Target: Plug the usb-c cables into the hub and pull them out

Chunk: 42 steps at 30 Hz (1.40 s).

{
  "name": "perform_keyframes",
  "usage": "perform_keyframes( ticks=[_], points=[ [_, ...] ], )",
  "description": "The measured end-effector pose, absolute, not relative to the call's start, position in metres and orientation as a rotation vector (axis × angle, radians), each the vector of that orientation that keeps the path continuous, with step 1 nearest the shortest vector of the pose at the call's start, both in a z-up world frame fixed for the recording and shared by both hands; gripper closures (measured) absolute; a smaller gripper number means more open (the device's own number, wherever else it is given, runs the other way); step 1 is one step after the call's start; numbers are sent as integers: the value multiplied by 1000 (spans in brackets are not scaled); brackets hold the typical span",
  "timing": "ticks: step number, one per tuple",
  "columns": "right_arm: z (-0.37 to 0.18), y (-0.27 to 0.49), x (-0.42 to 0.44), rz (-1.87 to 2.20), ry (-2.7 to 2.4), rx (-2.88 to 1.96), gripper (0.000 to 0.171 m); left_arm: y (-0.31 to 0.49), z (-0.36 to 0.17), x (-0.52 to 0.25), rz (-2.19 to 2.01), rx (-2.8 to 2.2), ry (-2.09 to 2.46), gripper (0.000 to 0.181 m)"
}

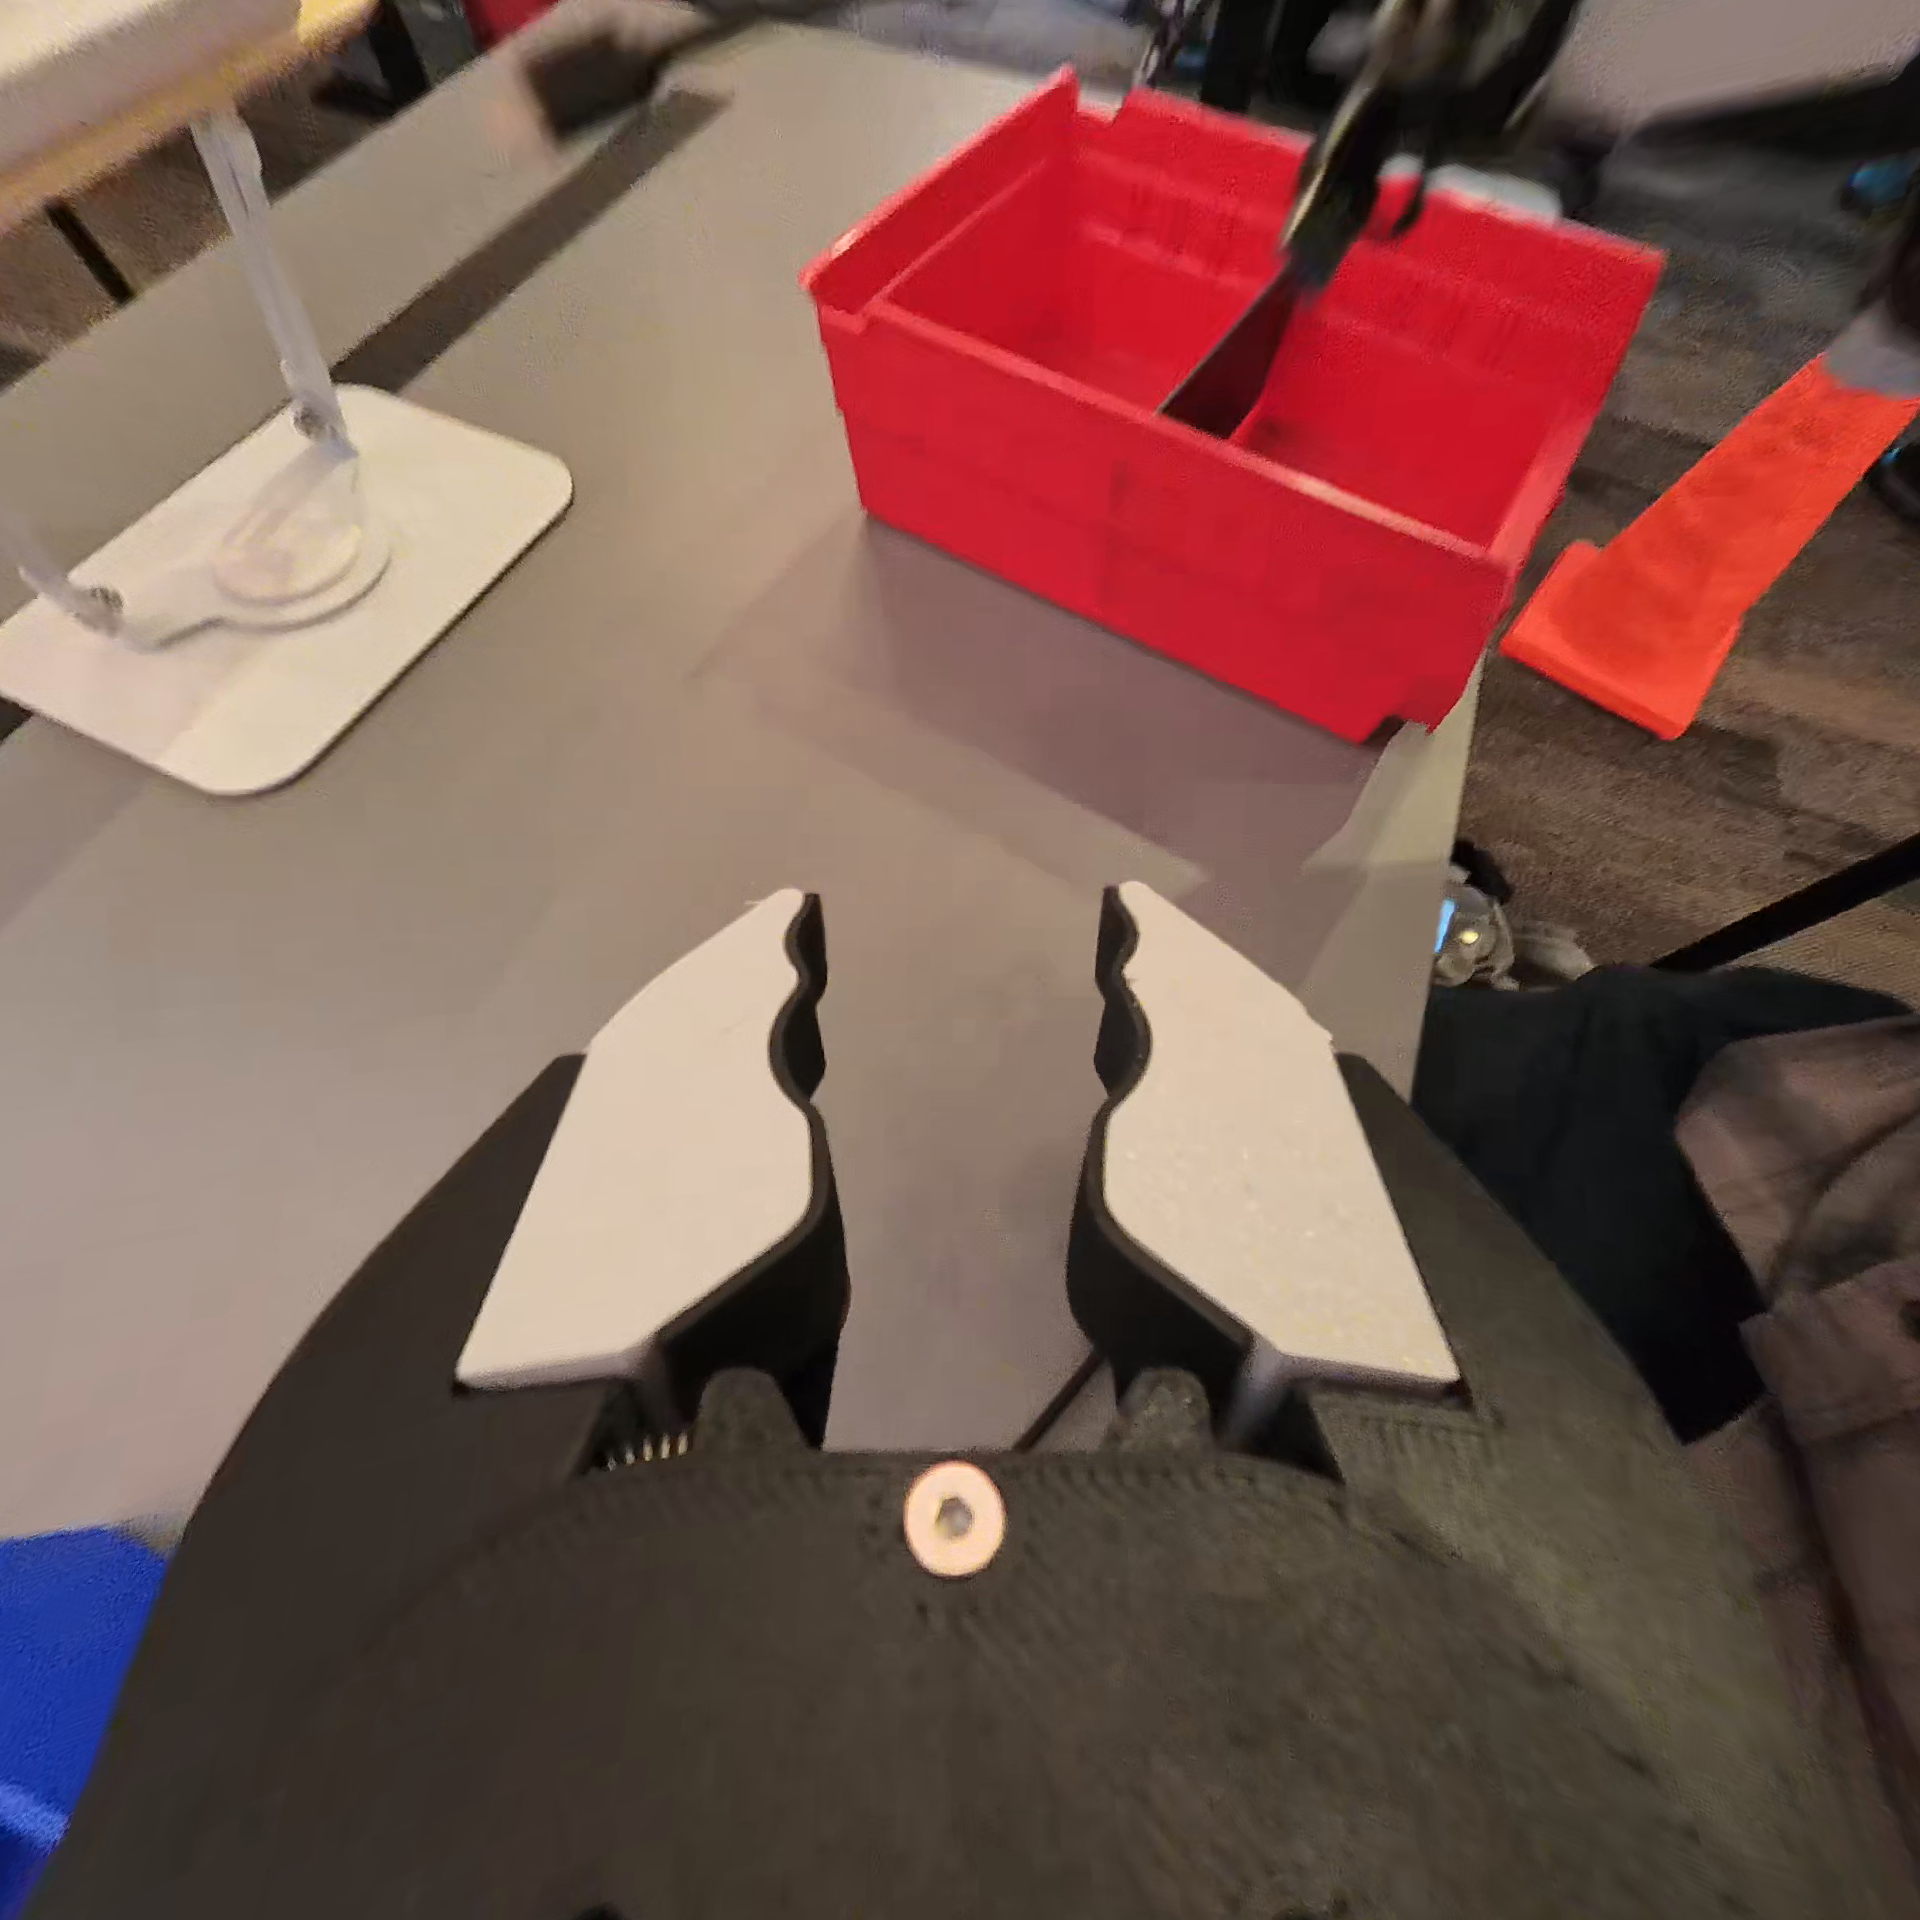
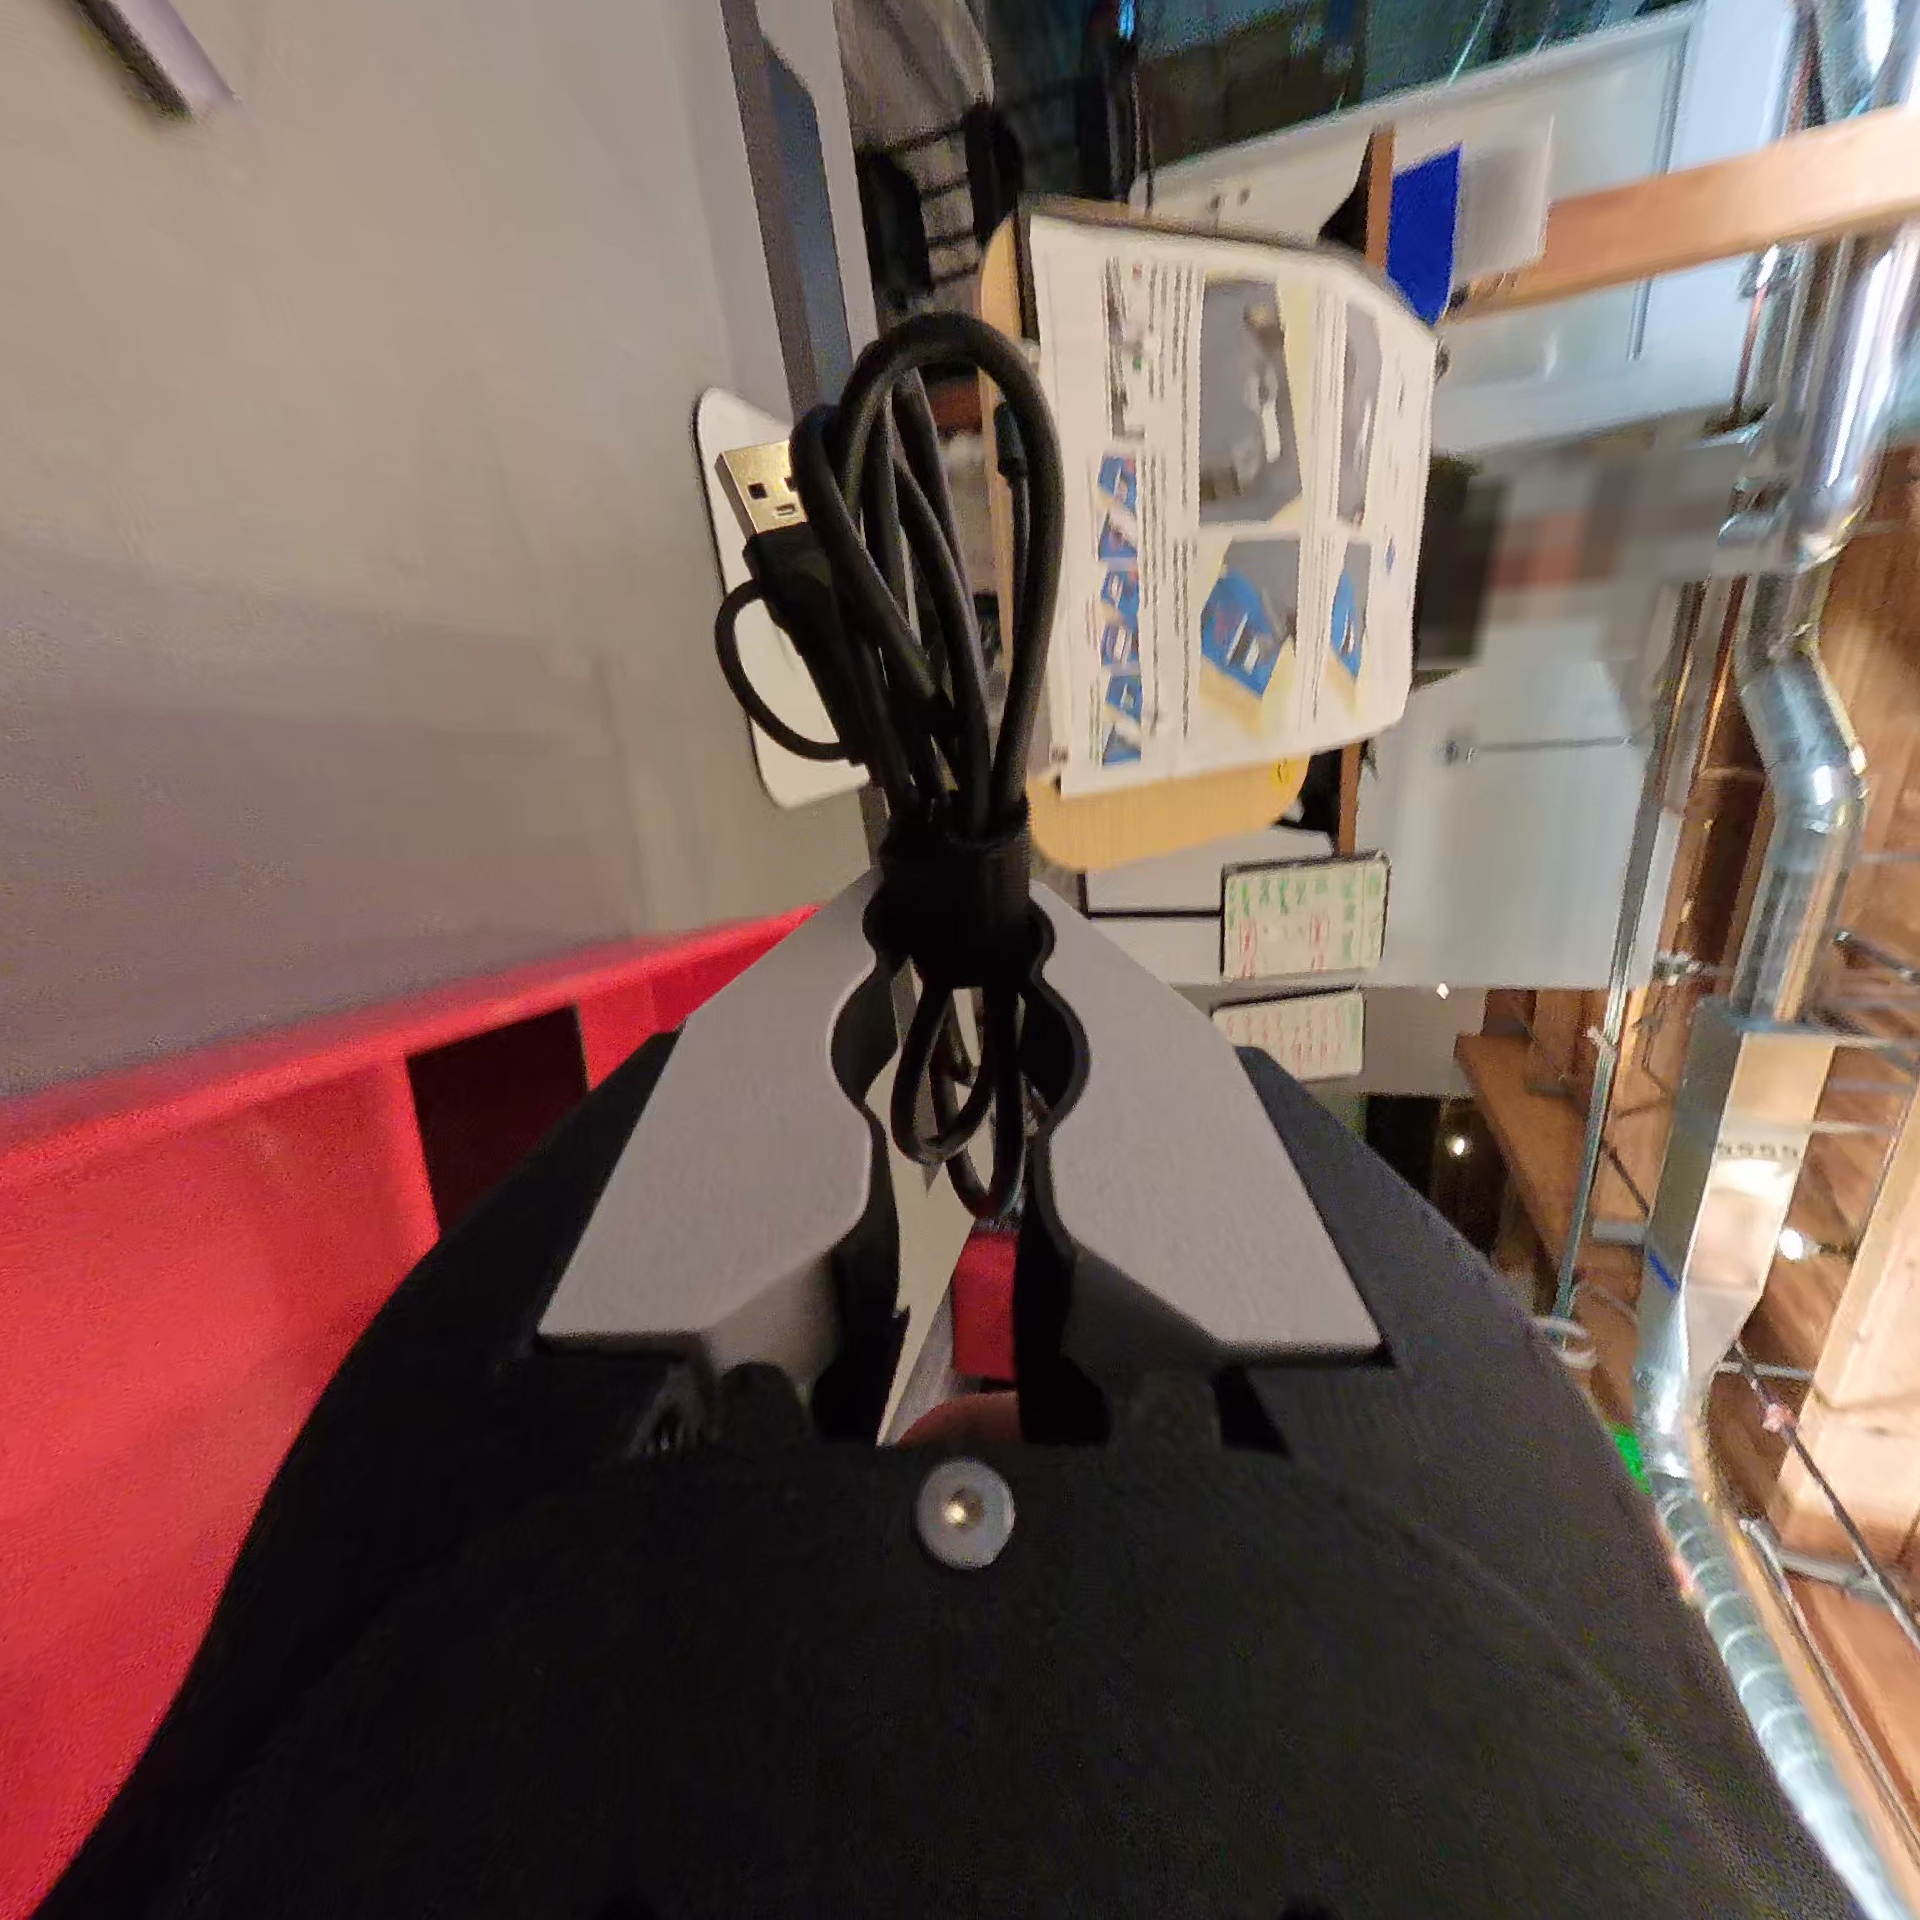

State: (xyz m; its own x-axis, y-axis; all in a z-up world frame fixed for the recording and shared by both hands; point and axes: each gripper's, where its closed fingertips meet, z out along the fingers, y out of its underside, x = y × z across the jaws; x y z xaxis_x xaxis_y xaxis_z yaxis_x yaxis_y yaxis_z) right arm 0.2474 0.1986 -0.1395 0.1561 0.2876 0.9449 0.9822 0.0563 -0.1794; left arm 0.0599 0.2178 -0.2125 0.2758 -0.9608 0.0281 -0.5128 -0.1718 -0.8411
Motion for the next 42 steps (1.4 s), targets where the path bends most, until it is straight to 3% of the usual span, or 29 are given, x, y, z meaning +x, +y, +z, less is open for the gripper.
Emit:
perform_keyframes(
  ticks=[13, 24, 29, 33, 37, 42],
  points=[
    [-173, 81, 359, -556, -1437, -1874, 155, 164, -285, 39, -579, -1831, 1682, 124],
    [-291, 107, 419, -725, -1511, -2276, 152, 155, -314, 43, -419, -1839, 1766, 122],
    [-316, 125, 444, -896, -1446, -2347, 151, 154, -326, 42, -388, -1891, 1767, 122],
    [-327, 131, 451, -886, -1466, -2363, 140, 155, -326, 44, -390, -1901, 1755, 122],
    [-322, 122, 438, -658, -1471, -2417, 94, 156, -325, 44, -392, -1909, 1745, 122],
    [-303, 106, 432, -551, -1475, -2437, 92, 158, -337, 40, -335, -1930, 1771, 123]
  ],
)
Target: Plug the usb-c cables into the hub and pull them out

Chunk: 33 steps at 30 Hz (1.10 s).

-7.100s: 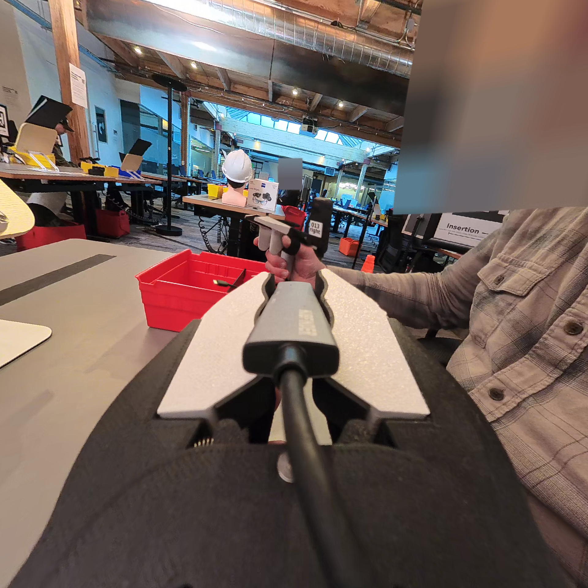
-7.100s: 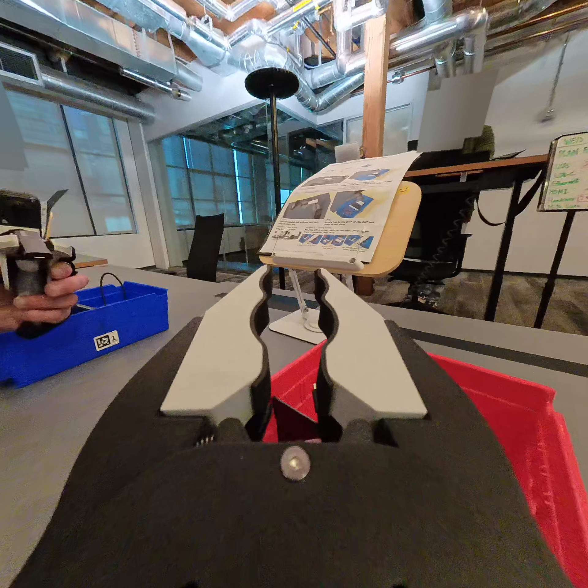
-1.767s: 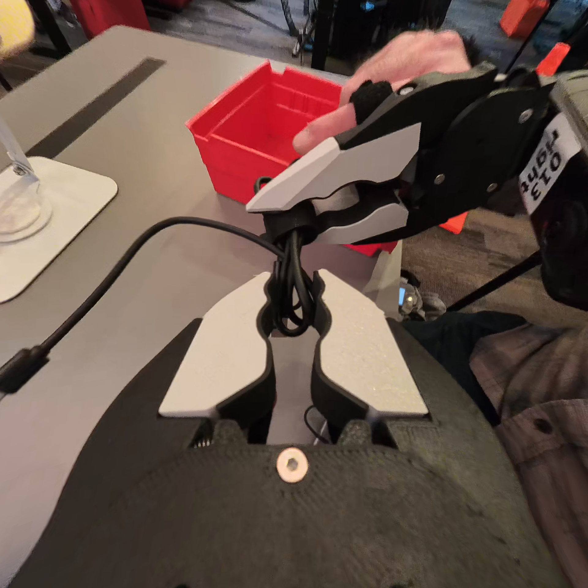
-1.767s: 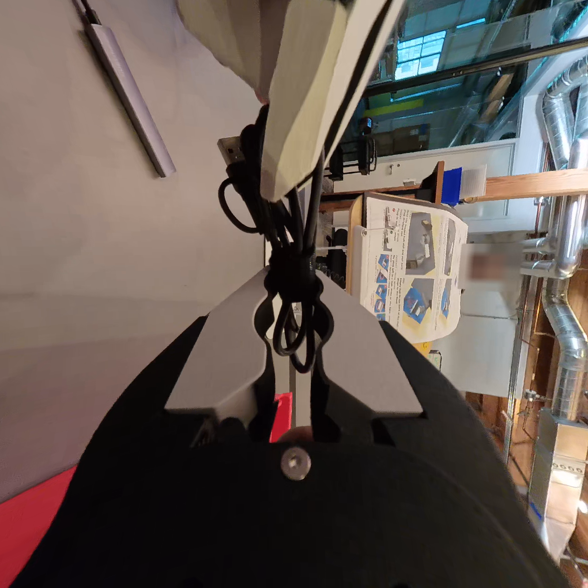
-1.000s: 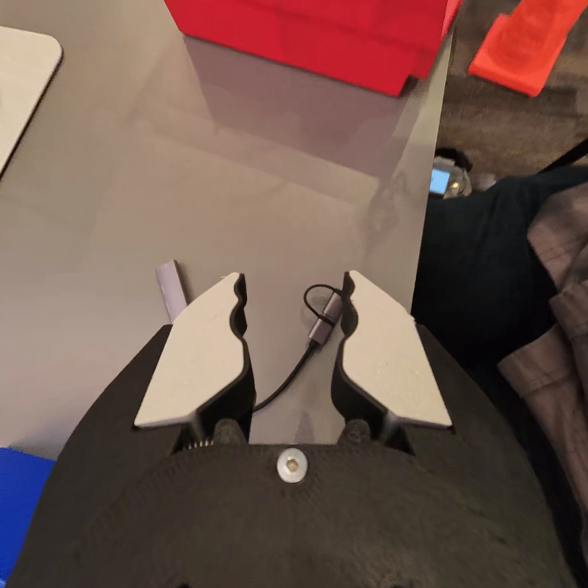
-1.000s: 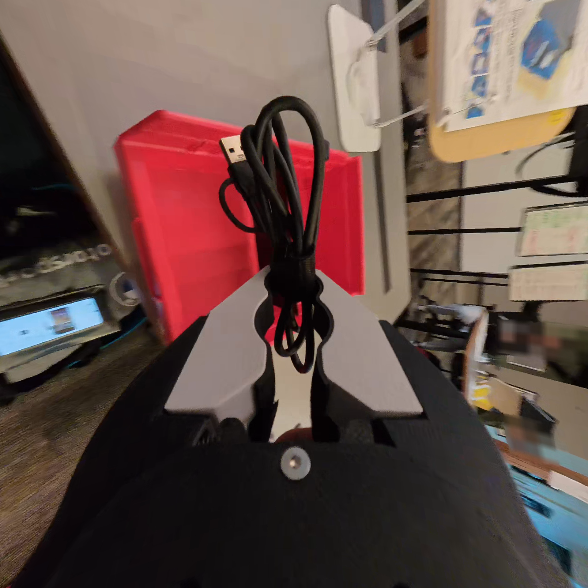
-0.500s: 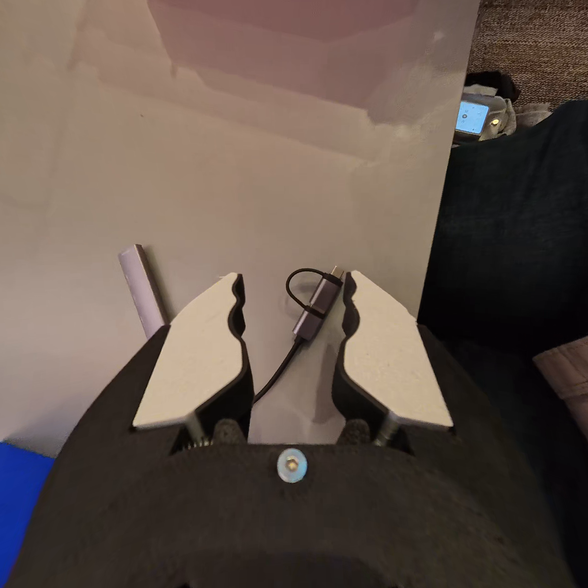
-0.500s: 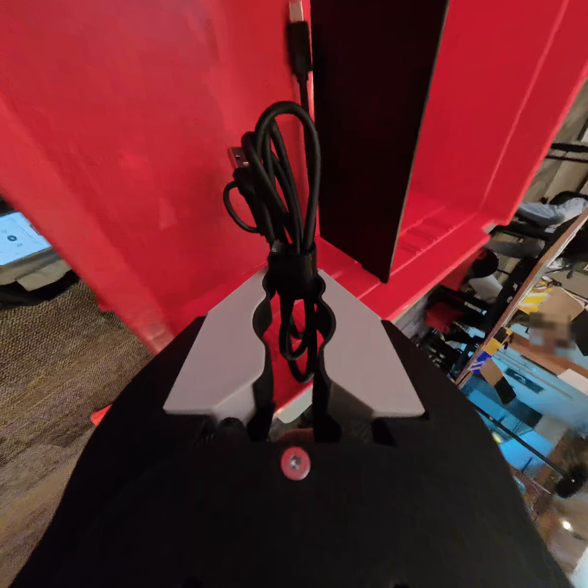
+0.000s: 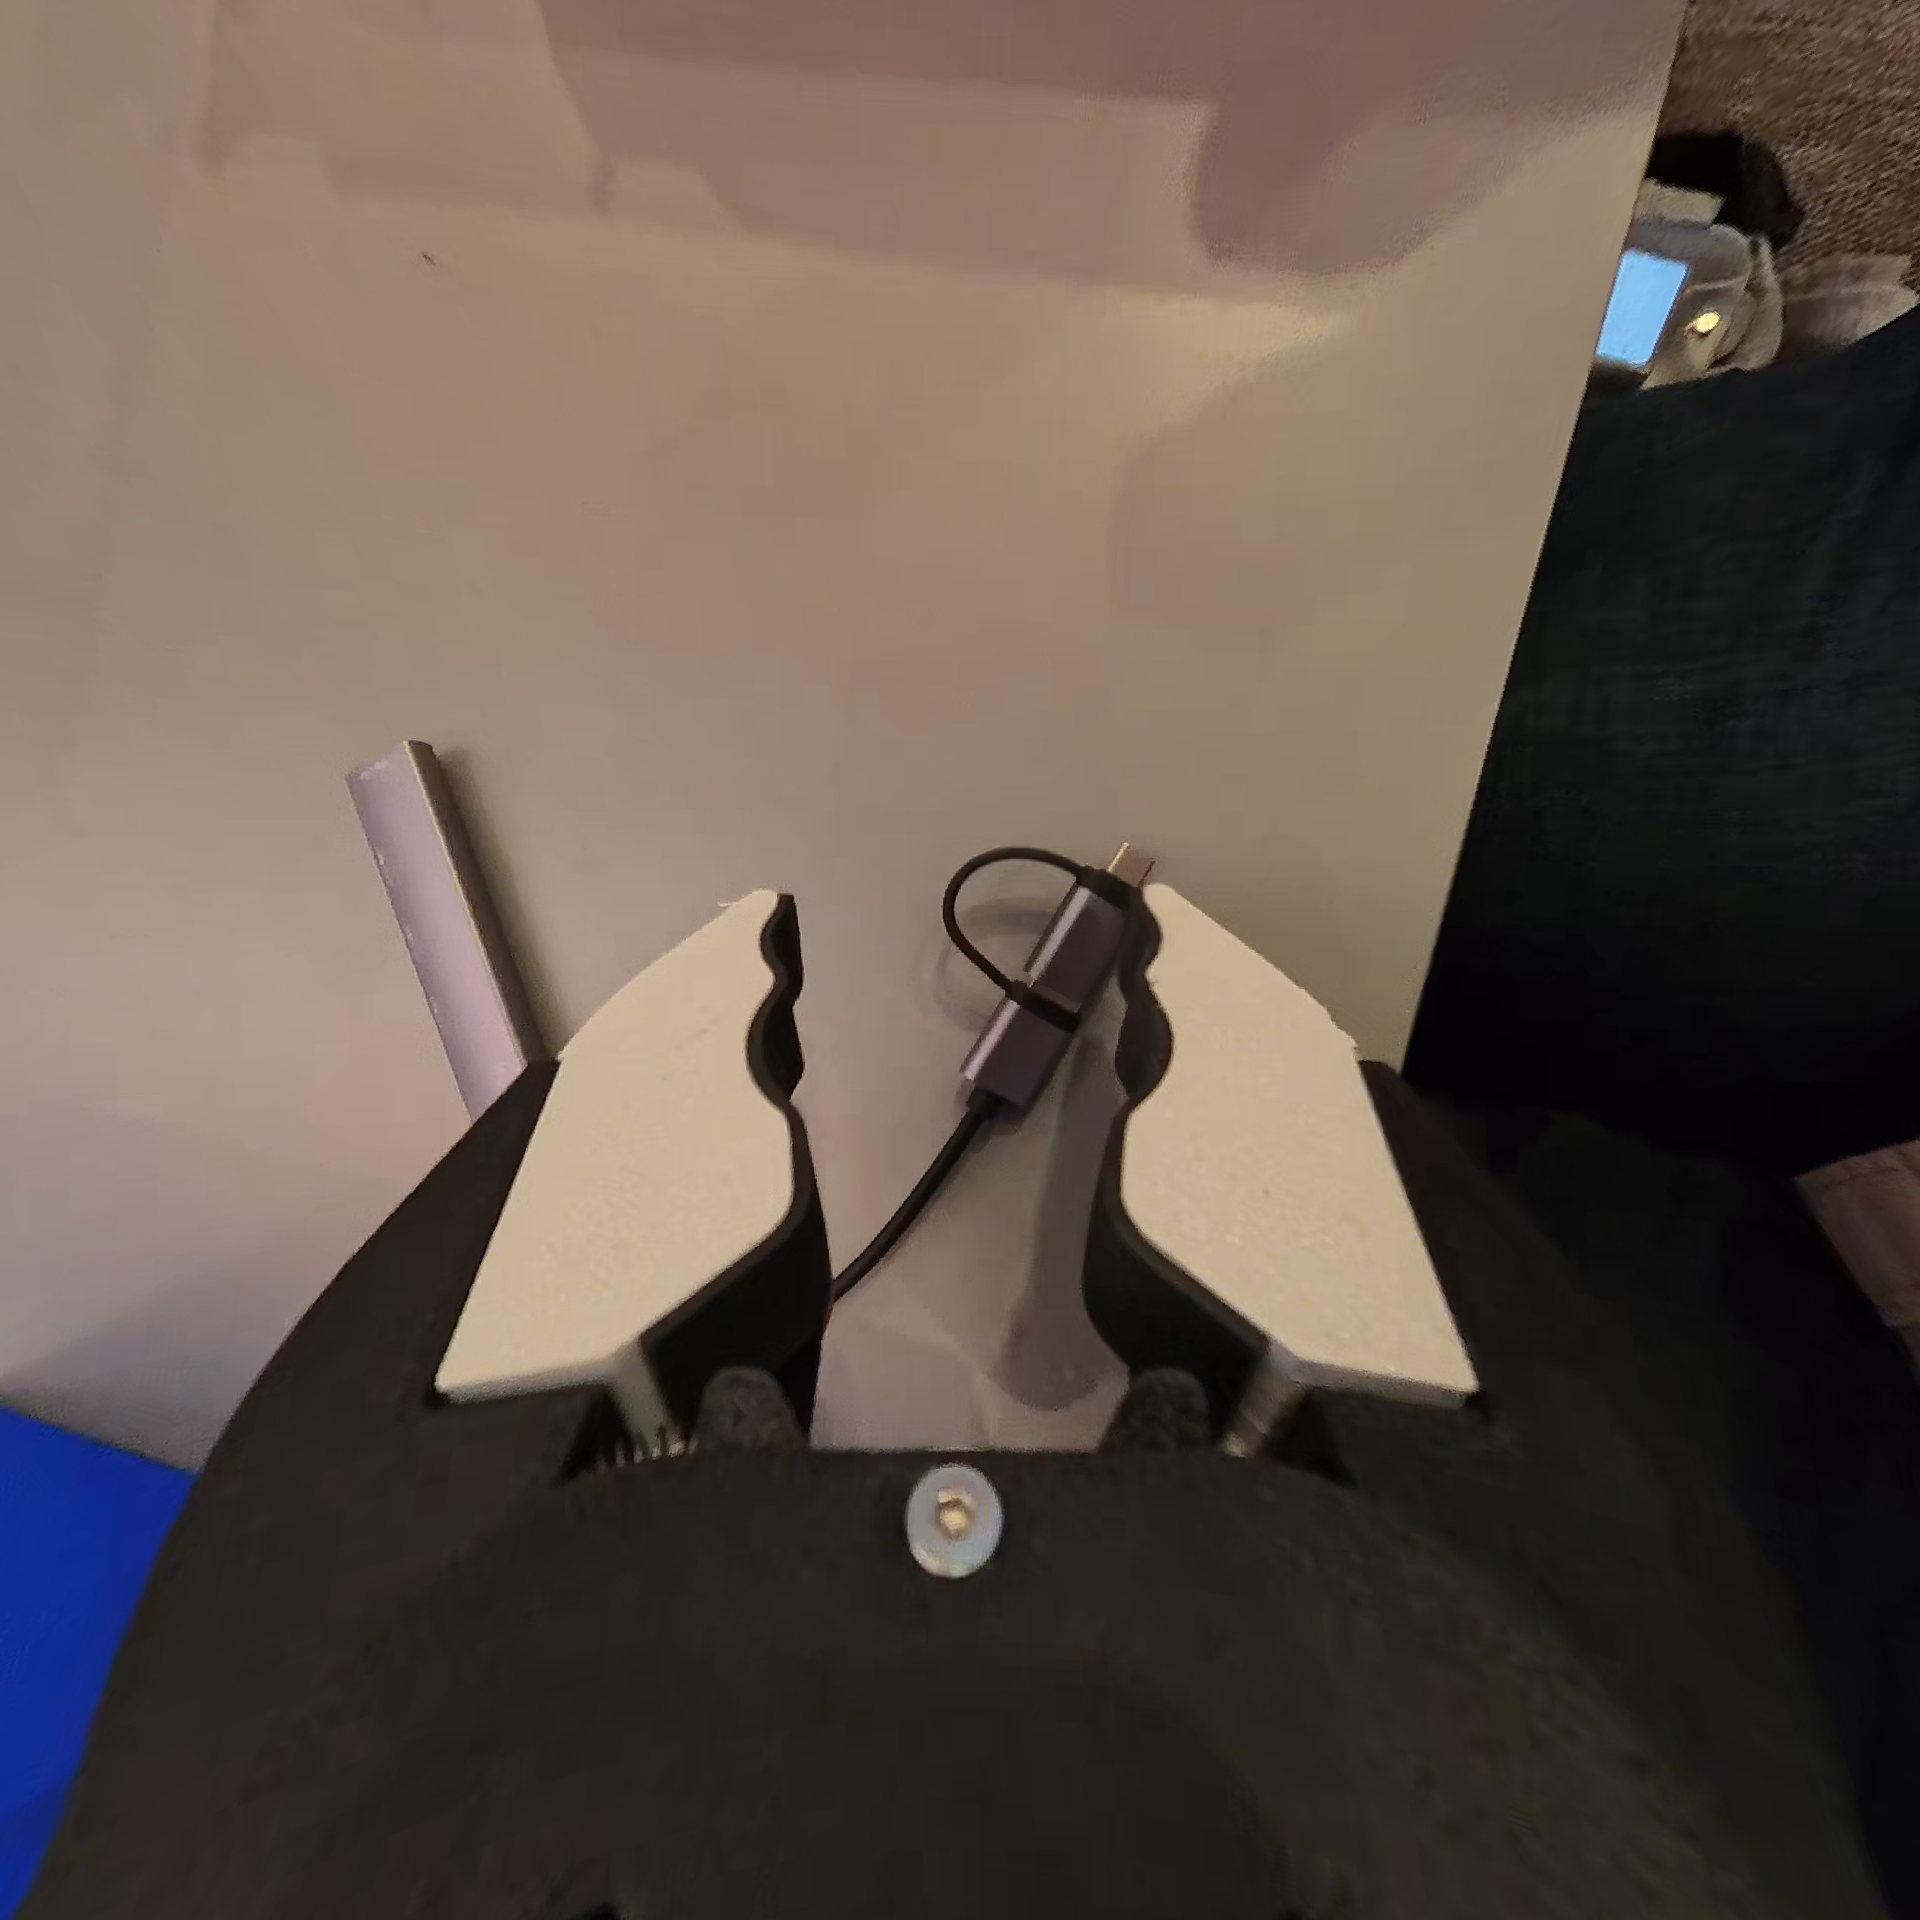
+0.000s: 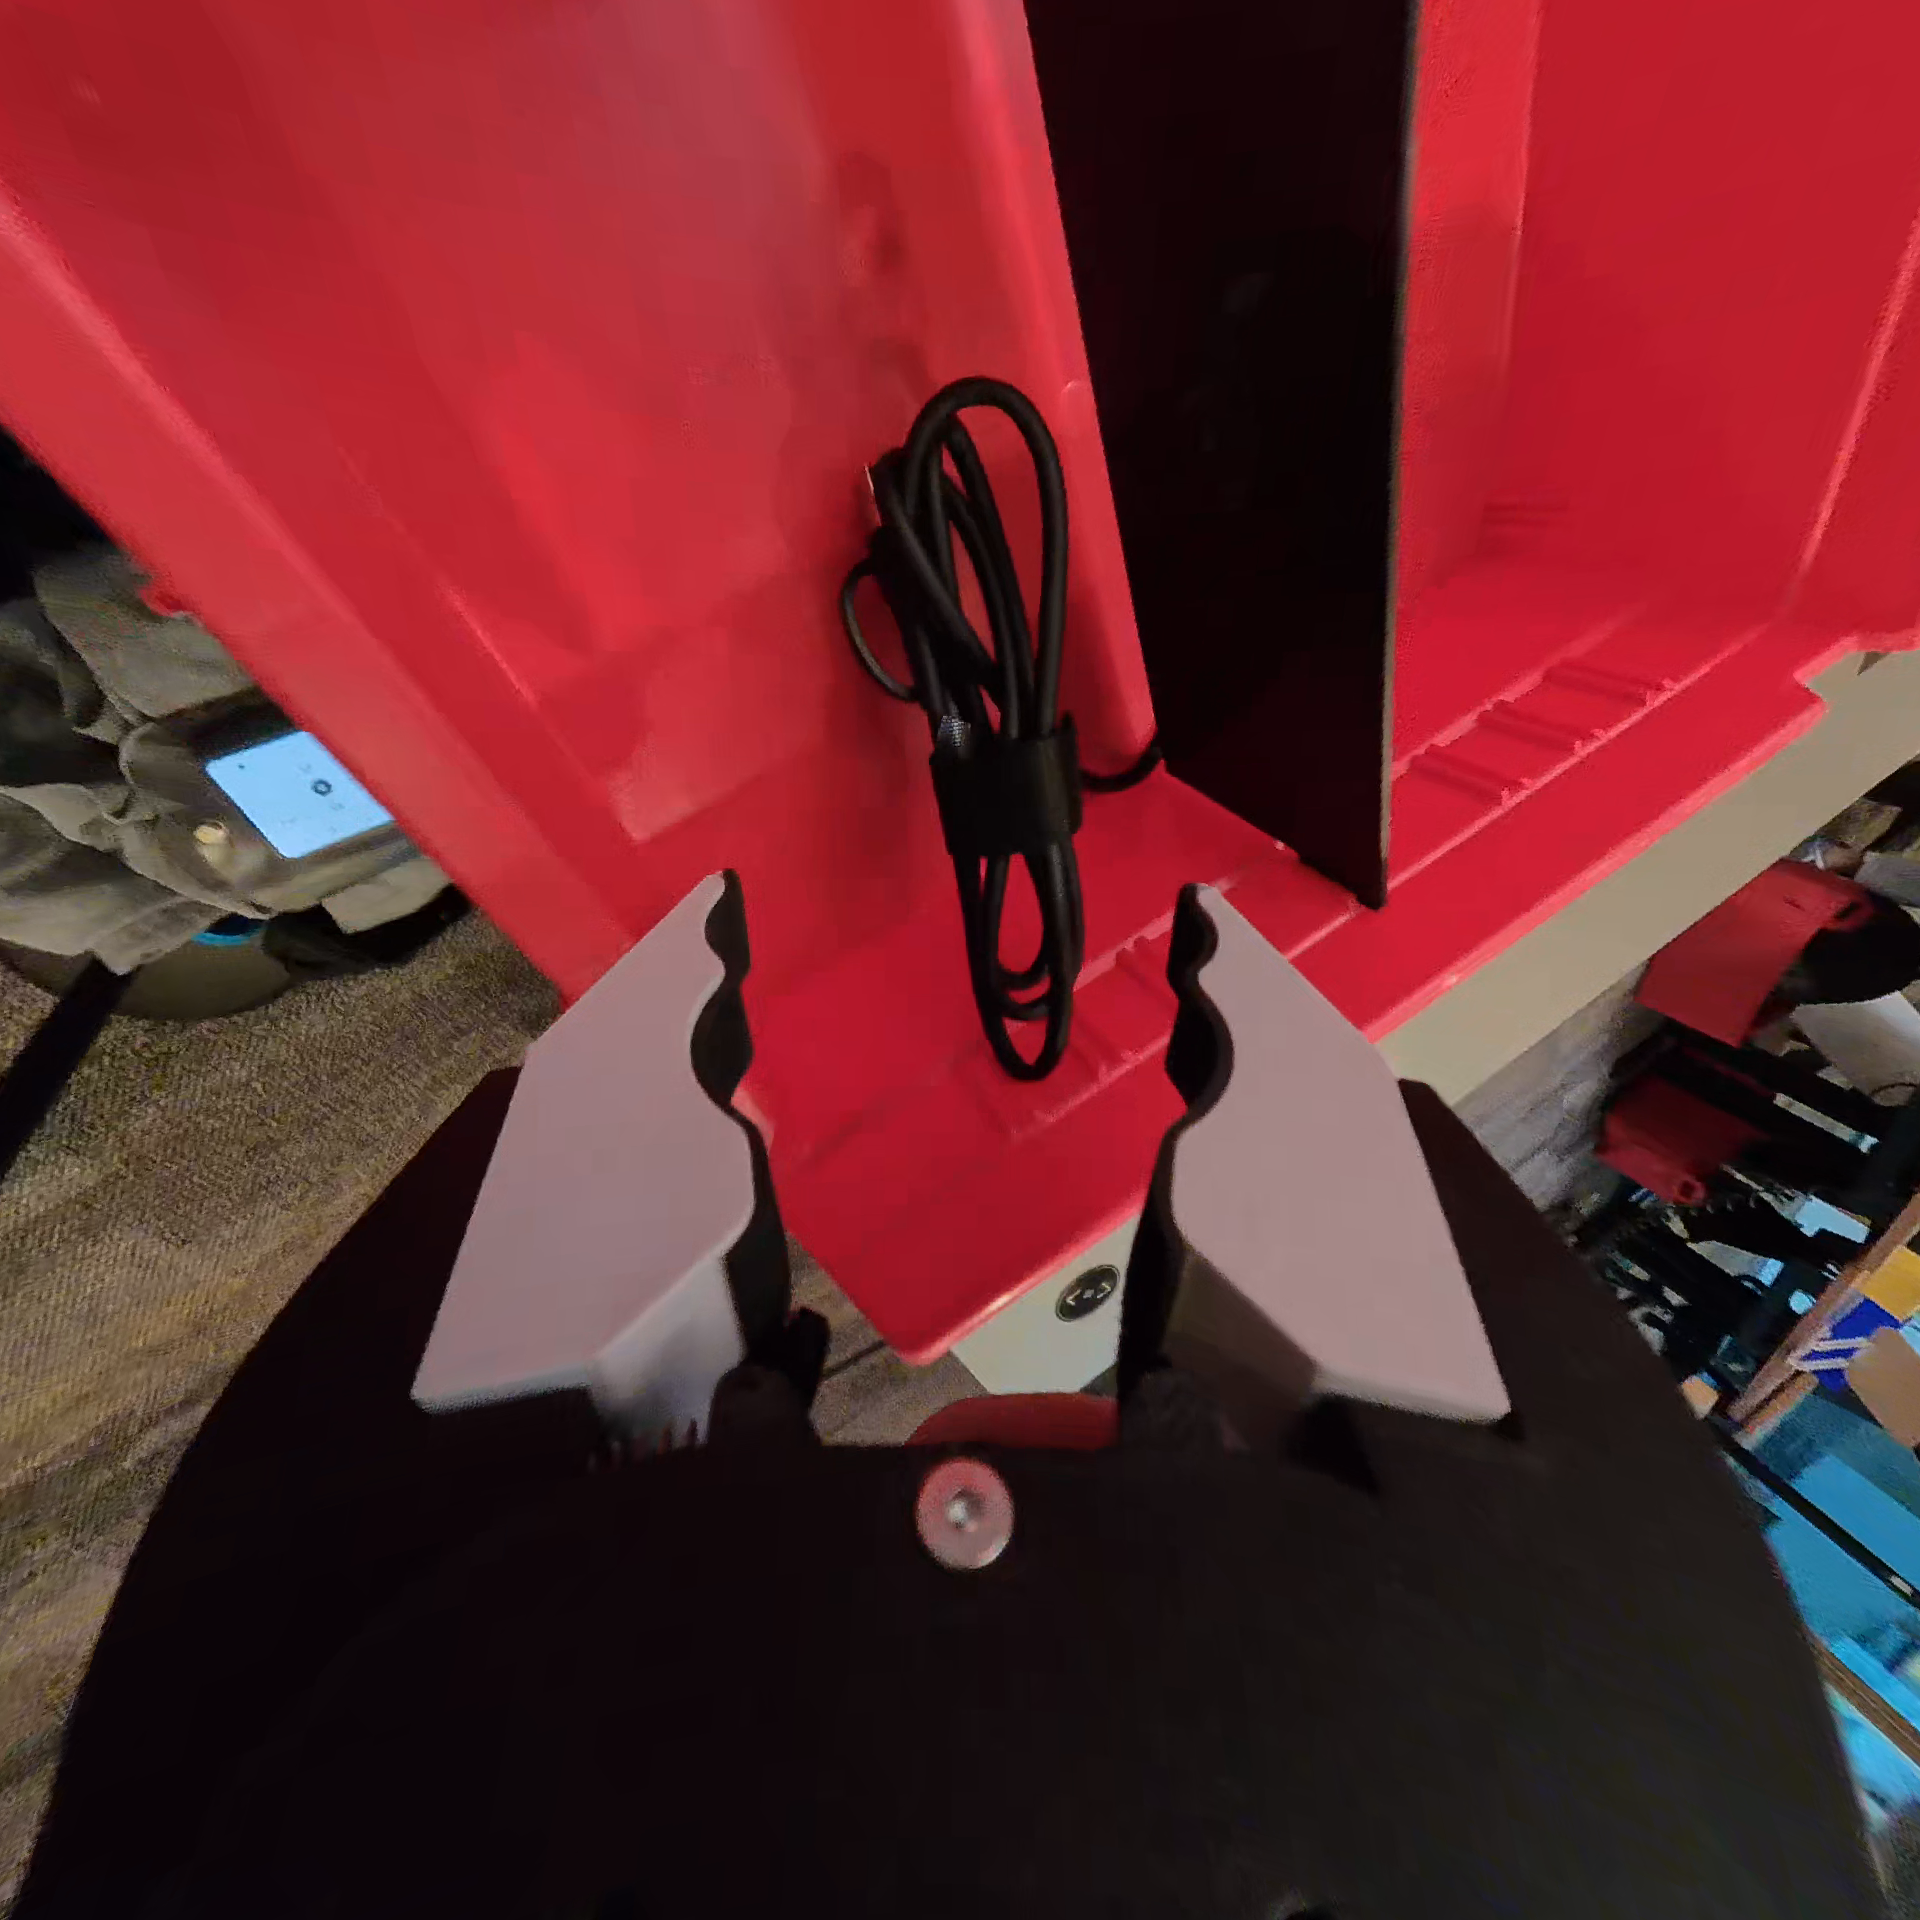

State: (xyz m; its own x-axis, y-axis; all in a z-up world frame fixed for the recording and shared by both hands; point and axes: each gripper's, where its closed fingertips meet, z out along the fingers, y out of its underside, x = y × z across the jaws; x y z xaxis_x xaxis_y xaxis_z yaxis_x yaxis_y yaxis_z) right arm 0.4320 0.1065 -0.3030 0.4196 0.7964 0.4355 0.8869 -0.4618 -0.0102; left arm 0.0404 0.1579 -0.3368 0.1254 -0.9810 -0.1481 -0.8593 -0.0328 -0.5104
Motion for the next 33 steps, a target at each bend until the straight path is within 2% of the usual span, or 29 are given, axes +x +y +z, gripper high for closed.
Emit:
perform_keyframes(
  ticks=[7, 10, 13, 16, 17, 18, 22, 26, 28, 31, 33],
  points=[
    [-285, 85, 429, -442, -1438, -2484, 98, 155, -348, 38, -293, -1945, 1816, 126],
    [-274, 84, 429, -439, -1387, -2464, 101, 152, -355, 37, -270, -1947, 1841, 132],
    [-261, 84, 418, -447, -1390, -2395, 103, 149, -356, 40, -304, -1957, 1829, 145],
    [-247, 88, 393, -449, -1415, -2278, 107, 151, -355, 41, -308, -1952, 1820, 149],
    [-240, 91, 383, -451, -1423, -2226, 108, 154, -353, 42, -300, -1936, 1797, 157],
    [-234, 93, 371, -441, -1425, -2179, 110, 161, -348, 43, -285, -1925, 1751, 180],
    [-218, 96, 308, -354, -1492, -1974, 117, 160, -352, 43, -326, -1960, 1731, 180],
    [-218, 92, 241, -235, -1576, -1828, 116, 162, -348, 40, -311, -1950, 1730, 180],
    [-224, 85, 200, -124, -1624, -1767, 115, 160, -341, 39, -336, -1942, 1746, 170],
    [-237, 82, 147, -18, -1648, -1722, 114, 164, -336, 35, -317, -1944, 1734, 181],
    [-253, 86, 121, 21, -1658, -1747, 111, 163, -335, 37, -344, -1937, 1728, 181]
  ],
)
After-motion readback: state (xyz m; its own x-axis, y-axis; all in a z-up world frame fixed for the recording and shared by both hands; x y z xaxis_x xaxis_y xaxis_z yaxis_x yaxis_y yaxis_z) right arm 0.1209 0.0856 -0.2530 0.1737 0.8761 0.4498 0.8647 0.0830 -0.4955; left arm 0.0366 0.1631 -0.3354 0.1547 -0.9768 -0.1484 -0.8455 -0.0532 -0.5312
